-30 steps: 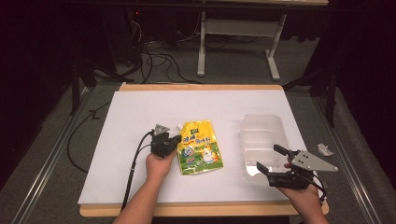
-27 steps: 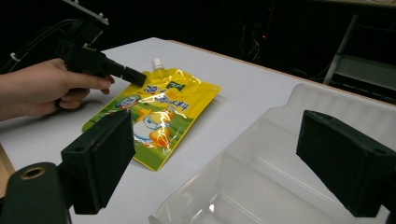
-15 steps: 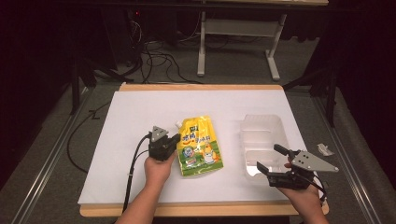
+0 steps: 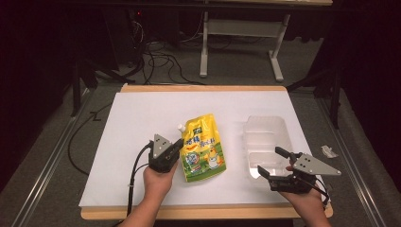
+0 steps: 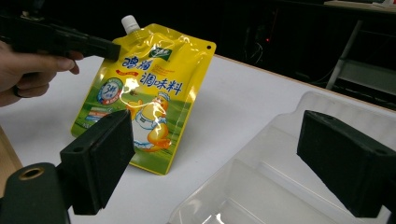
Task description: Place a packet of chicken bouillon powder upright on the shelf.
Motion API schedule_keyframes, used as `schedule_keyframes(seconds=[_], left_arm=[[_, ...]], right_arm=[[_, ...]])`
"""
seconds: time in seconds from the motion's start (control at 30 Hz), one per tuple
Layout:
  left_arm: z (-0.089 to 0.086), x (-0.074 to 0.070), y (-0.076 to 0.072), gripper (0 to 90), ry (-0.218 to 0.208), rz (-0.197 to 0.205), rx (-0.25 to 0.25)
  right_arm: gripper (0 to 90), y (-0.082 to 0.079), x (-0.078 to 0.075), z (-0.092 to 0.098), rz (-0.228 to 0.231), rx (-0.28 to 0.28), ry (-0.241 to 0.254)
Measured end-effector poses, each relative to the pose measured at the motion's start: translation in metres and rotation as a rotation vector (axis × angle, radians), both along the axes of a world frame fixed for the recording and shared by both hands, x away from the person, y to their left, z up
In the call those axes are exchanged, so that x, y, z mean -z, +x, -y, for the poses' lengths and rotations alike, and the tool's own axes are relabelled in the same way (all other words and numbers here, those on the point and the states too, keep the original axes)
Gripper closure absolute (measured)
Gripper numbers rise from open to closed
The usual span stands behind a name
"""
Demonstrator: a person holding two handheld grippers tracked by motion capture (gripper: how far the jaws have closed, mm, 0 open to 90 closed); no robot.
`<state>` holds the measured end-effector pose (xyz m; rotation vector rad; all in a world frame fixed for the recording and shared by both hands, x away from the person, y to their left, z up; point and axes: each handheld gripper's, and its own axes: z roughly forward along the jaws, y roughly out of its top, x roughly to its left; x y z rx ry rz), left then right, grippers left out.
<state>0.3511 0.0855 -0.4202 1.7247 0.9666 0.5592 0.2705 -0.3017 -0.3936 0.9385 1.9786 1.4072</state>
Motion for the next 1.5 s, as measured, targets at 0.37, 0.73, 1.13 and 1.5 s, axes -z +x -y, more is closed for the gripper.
schedule_keyframes(seconds=[0.37, 0.73, 1.13, 1.5], left_arm=[[-0.001, -0.004, -0.035, 90.0, 0.013, 0.094, 0.037], [0.004, -0.01, -0.053, 90.0, 0.001, 0.154, 0.089], [0.009, -0.011, -0.064, 90.0, 0.014, 0.196, 0.119], [0.011, -0.014, -0.07, 90.0, 0.032, 0.219, 0.154]], right_arm=[[10.5, -0.003, 0.001, -0.015, -0.005, -0.034, -0.016], [6.6, 0.012, -0.006, -0.056, -0.055, -0.088, -0.022], [5.3, 0.052, -0.019, -0.094, -0.128, -0.099, -0.001], [6.8, 0.079, -0.012, -0.106, -0.232, -0.078, 0.022]])
